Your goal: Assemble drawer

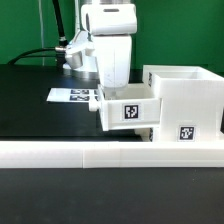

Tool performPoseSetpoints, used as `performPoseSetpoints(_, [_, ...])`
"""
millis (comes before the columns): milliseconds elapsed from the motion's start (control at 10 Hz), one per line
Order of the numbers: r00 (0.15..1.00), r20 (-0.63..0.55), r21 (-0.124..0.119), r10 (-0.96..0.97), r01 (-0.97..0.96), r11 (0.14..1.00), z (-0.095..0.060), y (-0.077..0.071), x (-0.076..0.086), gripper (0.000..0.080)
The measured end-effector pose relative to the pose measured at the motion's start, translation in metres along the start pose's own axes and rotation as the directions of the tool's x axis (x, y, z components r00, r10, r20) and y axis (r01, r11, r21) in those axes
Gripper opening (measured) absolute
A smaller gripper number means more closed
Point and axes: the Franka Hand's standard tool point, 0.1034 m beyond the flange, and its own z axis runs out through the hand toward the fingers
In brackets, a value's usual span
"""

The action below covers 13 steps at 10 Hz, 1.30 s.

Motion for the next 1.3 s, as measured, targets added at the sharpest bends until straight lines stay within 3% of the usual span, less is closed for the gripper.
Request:
performPoseSetpoints(500, [1.0, 0.002, -0.008, -0.018, 0.018, 1.0, -0.002, 0.005, 0.015, 0.0045])
performPoseSetpoints(700, [0.998, 0.027, -0.029, -0.053, 0.054, 0.998, -0.001, 0.007, 0.027, 0.0045])
performPoseSetpoints(1100, [0.999, 0.024, -0.034, -0.042, 0.043, 0.998, -0.001, 0.007, 0.025, 0.0045])
performPoseSetpoints(1300, [0.999, 0.024, -0.036, -0.042, 0.043, 0.998, -0.001, 0.008, 0.025, 0.0395])
